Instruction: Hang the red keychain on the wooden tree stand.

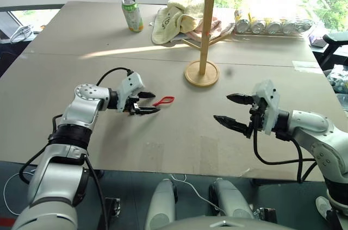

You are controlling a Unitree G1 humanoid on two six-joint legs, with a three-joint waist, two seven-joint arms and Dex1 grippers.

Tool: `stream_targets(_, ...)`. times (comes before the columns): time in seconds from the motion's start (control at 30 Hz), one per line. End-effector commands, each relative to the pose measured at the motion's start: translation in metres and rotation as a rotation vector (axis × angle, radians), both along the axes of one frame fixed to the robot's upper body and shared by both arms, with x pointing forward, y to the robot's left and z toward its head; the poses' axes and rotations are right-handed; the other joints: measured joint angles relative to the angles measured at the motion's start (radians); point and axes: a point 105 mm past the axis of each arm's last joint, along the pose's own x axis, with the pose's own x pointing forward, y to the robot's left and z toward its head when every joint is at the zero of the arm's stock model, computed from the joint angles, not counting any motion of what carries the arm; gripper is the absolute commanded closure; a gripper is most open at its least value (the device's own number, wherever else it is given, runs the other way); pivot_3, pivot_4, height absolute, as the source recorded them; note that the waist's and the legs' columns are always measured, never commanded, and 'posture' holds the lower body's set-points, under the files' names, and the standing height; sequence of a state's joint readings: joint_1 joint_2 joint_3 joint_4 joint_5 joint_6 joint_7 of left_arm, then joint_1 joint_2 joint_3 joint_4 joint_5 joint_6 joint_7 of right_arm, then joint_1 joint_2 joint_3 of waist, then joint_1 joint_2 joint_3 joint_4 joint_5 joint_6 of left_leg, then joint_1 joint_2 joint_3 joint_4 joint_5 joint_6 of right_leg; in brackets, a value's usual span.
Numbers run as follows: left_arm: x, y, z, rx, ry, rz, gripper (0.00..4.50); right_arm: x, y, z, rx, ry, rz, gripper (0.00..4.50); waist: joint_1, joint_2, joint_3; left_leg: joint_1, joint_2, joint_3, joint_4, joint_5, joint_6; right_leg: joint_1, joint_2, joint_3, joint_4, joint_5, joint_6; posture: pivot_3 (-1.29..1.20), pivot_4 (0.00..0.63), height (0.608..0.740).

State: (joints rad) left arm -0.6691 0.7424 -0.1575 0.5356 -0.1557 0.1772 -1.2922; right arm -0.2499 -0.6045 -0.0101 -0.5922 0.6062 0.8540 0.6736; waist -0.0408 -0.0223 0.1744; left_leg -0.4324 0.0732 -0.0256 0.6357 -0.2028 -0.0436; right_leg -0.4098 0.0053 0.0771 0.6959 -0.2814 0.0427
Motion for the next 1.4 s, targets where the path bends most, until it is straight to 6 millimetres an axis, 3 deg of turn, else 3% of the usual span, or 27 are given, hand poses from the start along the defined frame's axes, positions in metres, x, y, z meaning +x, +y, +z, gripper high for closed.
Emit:
stream_targets(0.03,-0.001,0.002,0.001,0.009,-0.003,-0.018,2.92,-0.003,-0.001,0.012,0.009,-0.063,0.004,0.00,0.000,0.000,0.000,0.000,0.000,0.000,0.000,0.000,0.000,0.000,0.000,0.000,0.000,0.000,0.000,0.00,0.150,0.732)
stream_targets(0.1,-0.002,0.002,0.000,0.014,0.001,-0.021,3.91,-0.003,-0.001,0.012,0.009,-0.064,0.005,0.00,0.001,0.000,0.000,0.000,0.000,0.000,0.000,0.000,0.000,0.000,0.000,0.000,0.000,0.000,0.000,0.00,0.150,0.732)
stream_targets(0.17,-0.004,0.002,-0.001,0.014,0.006,-0.026,4.43,-0.002,-0.001,0.012,0.006,-0.068,0.002,0.00,0.001,0.000,0.000,0.000,0.000,0.000,0.000,0.000,0.000,0.000,0.000,0.000,0.000,0.000,0.000,0.00,0.150,0.732)
stream_targets(0.53,-0.011,0.005,0.003,0.004,-0.008,-0.011,4.43,0.002,-0.002,0.015,-0.006,-0.078,-0.001,0.00,0.000,0.000,0.000,0.000,0.000,0.000,0.000,0.000,0.000,0.000,0.000,0.000,0.000,0.000,0.000,0.00,0.150,0.732)
stream_targets(0.67,-0.007,-0.001,0.026,-0.081,-0.088,0.033,4.43,0.004,-0.004,0.020,0.000,-0.102,-0.021,0.00,0.000,0.000,0.000,0.000,0.000,0.000,0.000,0.000,0.000,0.000,0.000,0.000,0.000,0.000,0.000,0.00,0.150,0.732)
stream_targets(0.83,-0.010,-0.022,0.092,-0.262,-0.334,0.058,4.43,0.008,-0.011,0.045,0.048,-0.198,-0.098,0.00,0.004,0.000,0.000,-0.001,0.000,-0.001,0.001,0.000,0.000,0.000,0.000,0.000,0.000,0.000,0.000,0.00,0.150,0.732)
stream_targets(1.0,-0.018,-0.045,0.130,-0.311,-0.511,0.035,4.43,0.013,-0.009,0.073,0.110,-0.301,-0.155,0.00,0.002,0.000,0.000,0.000,0.000,0.000,0.001,0.000,0.000,0.001,-0.001,0.000,0.000,0.000,0.000,0.00,0.150,0.732)
stream_targets(1.23,-0.020,-0.077,0.158,-0.332,-0.693,-0.034,4.43,0.018,-0.005,0.095,0.117,-0.377,-0.167,0.00,0.003,0.000,0.000,0.000,0.000,-0.001,0.001,0.000,0.000,0.001,0.000,0.000,0.000,0.001,0.000,0.00,0.150,0.732)
stream_targets(1.4,-0.011,-0.096,0.164,-0.331,-0.807,-0.056,4.43,0.015,-0.001,0.104,0.127,-0.404,-0.159,0.00,0.004,0.000,0.000,0.000,0.000,-0.001,0.001,0.000,0.000,0.001,0.000,0.000,0.000,0.001,-0.001,0.00,0.150,0.732)
